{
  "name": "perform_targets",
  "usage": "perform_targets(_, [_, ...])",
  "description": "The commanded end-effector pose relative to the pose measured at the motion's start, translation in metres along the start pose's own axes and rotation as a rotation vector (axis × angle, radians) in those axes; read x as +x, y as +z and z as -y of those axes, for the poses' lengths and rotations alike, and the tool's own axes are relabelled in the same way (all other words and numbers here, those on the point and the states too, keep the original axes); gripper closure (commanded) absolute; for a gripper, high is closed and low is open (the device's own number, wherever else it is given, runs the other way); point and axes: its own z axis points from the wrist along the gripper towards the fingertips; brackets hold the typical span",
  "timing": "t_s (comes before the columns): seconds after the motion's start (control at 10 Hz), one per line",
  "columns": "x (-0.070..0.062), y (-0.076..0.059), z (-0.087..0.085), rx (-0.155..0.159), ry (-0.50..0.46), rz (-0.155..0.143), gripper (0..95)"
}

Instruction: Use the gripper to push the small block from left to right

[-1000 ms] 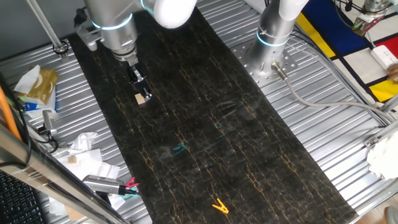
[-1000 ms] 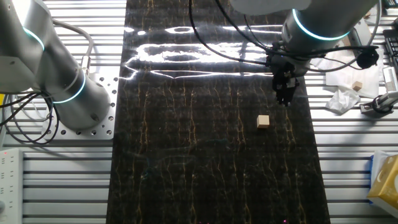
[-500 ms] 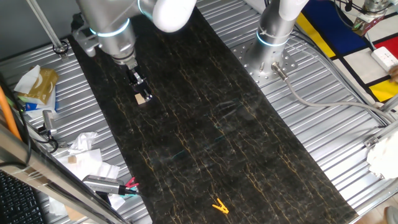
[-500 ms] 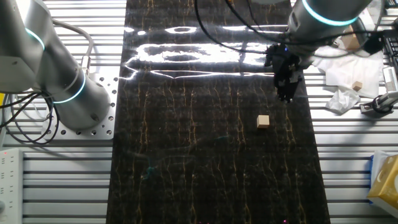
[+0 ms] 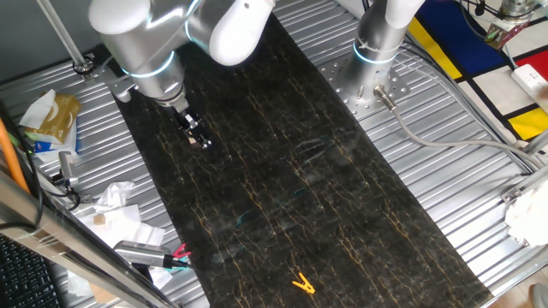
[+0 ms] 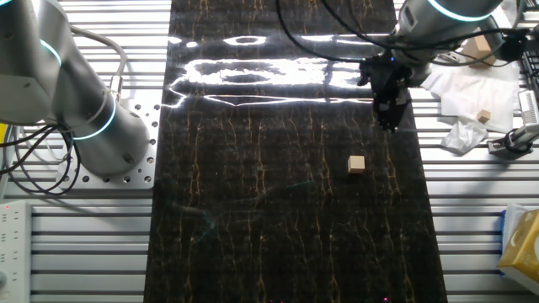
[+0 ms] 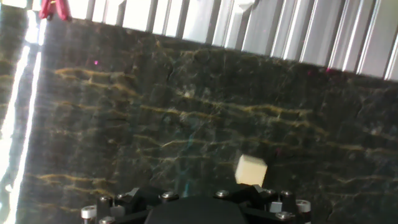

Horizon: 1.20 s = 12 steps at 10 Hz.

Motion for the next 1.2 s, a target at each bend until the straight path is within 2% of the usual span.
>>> perform_targets(0.1, [0.003, 0.005, 0.009, -0.001, 0.000, 0.009, 0.0])
perform_targets(0.6, [0.008, 0.013, 0.035, -0.012, 0.004, 0.013, 0.0])
perform_targets(0.7, [0.009, 0.014, 0.038, -0.015, 0.004, 0.014, 19.0])
perform_targets(1.2, [0.008, 0.024, 0.041, -0.015, 0.023, 0.017, 19.0])
